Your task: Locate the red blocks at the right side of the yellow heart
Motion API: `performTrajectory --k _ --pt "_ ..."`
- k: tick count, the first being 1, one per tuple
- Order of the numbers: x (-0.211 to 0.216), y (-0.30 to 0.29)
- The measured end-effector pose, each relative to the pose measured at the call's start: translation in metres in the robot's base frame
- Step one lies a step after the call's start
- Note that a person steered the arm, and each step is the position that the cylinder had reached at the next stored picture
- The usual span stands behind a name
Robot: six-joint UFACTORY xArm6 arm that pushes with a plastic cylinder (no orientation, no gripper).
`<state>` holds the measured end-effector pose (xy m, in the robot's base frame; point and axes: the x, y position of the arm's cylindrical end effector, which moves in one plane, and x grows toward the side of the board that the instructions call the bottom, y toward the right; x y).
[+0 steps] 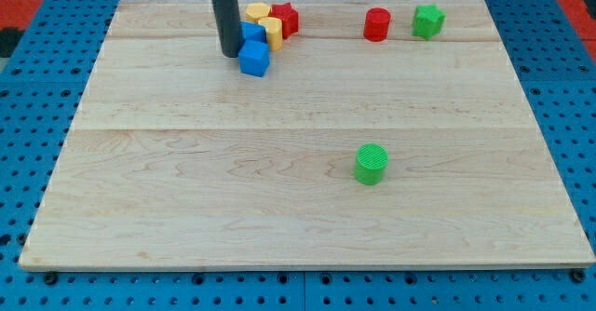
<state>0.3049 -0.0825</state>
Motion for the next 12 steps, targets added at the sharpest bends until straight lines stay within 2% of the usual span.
performTrajectory --k 2,4,5,6,7,9,10,12 --pt "0.073 0.071" --pt "0.032 0.103" --pt "0.080 0.137" --pt "0.120 0.141" --pt "0.084 0.121" --pt "0.034 -0.020" --pt "-0.010 -0.030" --pt "-0.006 0.061"
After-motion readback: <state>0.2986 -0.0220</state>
